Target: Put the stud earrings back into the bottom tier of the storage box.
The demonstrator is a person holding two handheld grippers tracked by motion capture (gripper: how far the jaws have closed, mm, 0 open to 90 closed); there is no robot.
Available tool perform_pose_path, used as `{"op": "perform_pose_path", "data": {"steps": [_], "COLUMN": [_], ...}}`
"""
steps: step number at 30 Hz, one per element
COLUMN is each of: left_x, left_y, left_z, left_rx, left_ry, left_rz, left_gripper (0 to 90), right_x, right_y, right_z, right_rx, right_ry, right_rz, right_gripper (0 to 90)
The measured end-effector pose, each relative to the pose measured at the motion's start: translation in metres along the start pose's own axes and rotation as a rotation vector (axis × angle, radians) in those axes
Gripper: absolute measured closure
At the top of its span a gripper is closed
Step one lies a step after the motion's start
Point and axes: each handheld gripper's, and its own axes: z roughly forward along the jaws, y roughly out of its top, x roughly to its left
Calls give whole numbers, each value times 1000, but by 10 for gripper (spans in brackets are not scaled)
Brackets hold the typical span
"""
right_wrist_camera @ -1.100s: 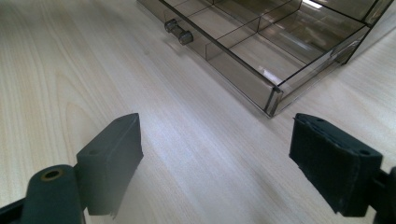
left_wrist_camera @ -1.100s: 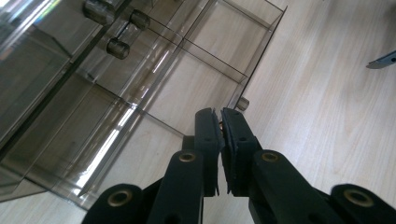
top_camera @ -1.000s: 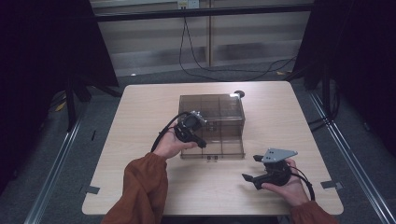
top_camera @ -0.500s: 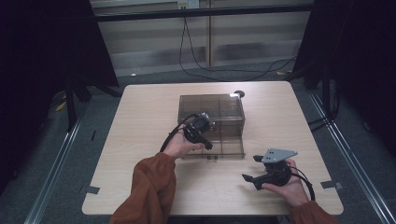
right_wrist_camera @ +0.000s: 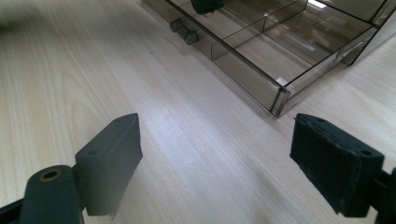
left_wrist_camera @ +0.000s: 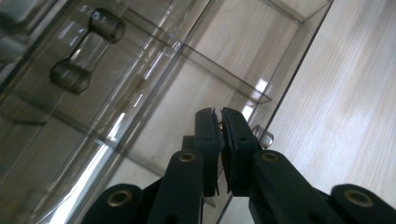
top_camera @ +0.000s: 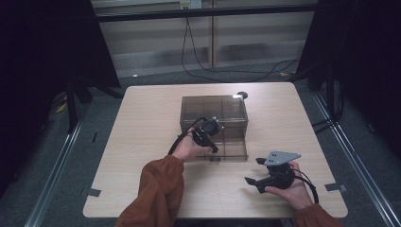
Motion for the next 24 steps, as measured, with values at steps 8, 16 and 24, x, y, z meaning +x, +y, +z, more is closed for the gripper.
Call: {"op": "perform_pose_path", "data": {"steps": [8,16,24], "left_x": [3,6,9], "left_y": [0,-4,-8], "left_z": [9,14,15], "left_rx": [14,26,9], "left_ry": [7,-3,-19], "left_rz": [-6,-5,-31], "left_gripper": [856,850,816], "right_x": [0,0,0], "right_y": [0,0,0], "right_z": [-1,0,0], "right_rx": [2,2,6], "right_ry": [1,5,6], "right_rz": [2,-1,0], "right_gripper": [157,157,157]}}
